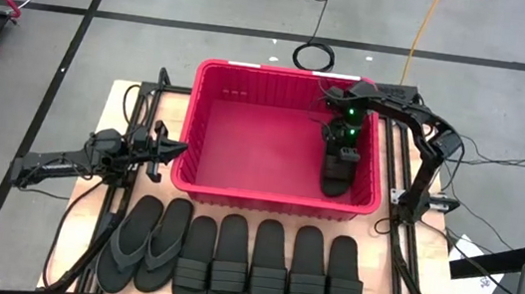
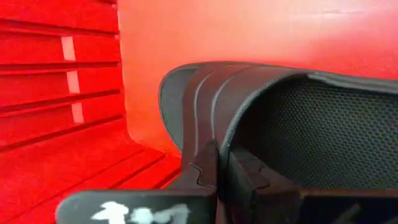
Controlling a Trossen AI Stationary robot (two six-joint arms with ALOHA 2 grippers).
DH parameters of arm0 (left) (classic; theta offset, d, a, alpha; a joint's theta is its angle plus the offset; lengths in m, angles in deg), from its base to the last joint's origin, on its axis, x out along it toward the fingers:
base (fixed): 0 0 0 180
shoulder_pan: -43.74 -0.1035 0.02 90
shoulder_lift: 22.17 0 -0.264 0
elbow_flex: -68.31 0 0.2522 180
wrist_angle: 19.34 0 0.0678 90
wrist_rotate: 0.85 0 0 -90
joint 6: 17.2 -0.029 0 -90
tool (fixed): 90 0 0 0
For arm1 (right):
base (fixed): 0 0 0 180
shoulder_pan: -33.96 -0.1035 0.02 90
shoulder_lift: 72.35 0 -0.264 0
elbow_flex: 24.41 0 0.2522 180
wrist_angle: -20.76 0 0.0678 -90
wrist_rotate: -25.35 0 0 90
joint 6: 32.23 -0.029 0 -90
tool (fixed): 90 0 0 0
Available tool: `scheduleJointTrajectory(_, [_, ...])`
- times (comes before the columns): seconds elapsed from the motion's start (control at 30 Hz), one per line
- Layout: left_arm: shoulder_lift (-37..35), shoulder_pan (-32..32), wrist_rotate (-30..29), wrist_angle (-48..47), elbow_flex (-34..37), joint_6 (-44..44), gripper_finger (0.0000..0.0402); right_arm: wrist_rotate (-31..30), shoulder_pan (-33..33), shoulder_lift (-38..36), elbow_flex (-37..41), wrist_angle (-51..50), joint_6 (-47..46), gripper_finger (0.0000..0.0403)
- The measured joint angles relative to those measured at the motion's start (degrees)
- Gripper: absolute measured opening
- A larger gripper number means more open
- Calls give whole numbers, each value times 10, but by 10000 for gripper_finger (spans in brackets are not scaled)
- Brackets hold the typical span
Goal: Pick and place slides into bin
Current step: Put the black slide into the red bin
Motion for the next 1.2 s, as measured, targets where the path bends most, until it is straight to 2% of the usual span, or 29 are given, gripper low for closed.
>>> scheduleJointTrajectory(0.3, [0, 0, -2, 0, 0, -2, 24, 0, 15, 0, 2, 17, 13, 3])
scheduleJointTrajectory(0.5, [0, 0, -2, 0, 0, -1, 24, -3, 15, 0, 2, 35, 11, 27])
scheduleJointTrajectory(0.77, [0, 0, -2, 0, 0, -11, 24, -6, 15, 0, 2, 69, -6, 39])
scheduleJointTrajectory(1.2, [0, 0, -2, 0, 0, -12, 24, -29, 16, 0, 2, 66, -13, 114])
